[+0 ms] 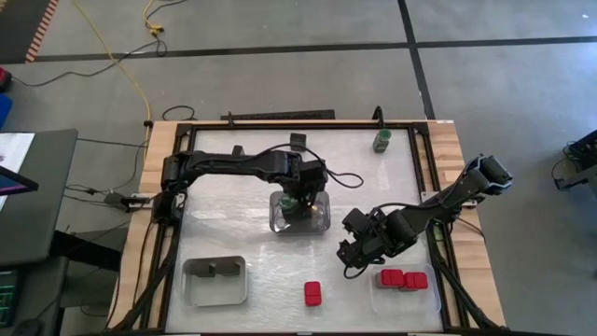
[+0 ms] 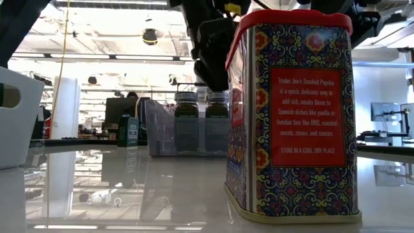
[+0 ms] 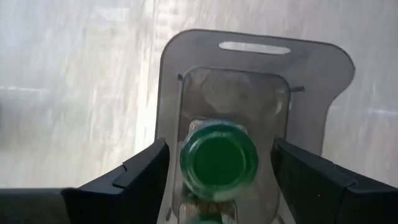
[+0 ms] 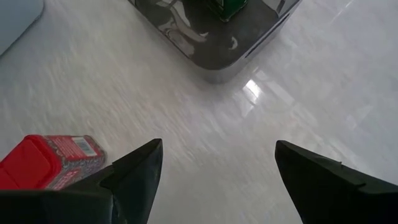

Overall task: Sort spices by type
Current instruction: Put the left black seasoning can into the grey bin

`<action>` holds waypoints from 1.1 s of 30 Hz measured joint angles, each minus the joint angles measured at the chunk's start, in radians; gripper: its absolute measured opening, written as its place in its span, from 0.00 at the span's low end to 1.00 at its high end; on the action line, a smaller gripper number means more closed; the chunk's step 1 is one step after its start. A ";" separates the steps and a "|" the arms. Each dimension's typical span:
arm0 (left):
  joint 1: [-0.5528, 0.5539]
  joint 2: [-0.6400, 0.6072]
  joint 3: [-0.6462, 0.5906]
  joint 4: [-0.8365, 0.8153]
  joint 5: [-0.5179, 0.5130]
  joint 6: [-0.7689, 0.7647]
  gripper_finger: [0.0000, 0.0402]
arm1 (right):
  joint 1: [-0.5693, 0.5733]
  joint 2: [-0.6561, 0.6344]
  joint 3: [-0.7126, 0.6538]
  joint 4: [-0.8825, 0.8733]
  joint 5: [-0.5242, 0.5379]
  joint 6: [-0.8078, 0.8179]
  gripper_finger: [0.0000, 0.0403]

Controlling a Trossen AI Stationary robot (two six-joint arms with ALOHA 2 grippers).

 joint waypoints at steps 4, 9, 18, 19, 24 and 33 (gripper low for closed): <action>0.000 0.000 0.055 -0.073 0.000 -0.021 0.67 | 0.006 0.000 0.000 0.000 -0.002 0.000 0.84; 0.000 -0.005 0.111 -0.142 0.000 -0.104 0.67 | 0.006 0.000 0.000 0.000 -0.002 0.000 0.84; -0.042 -0.007 0.192 -0.167 -0.003 -0.174 0.67 | 0.006 0.000 0.000 -0.006 -0.003 -0.004 0.84; -0.054 -0.007 0.193 -0.165 -0.002 -0.179 0.67 | 0.006 0.000 0.000 -0.007 -0.003 -0.004 0.84; -0.102 -0.007 0.193 -0.169 -0.003 -0.203 0.67 | 0.006 0.000 0.000 -0.007 -0.003 -0.007 0.84; -0.173 -0.007 0.193 -0.229 -0.006 -0.181 0.67 | 0.003 0.000 0.000 -0.008 -0.005 -0.007 0.84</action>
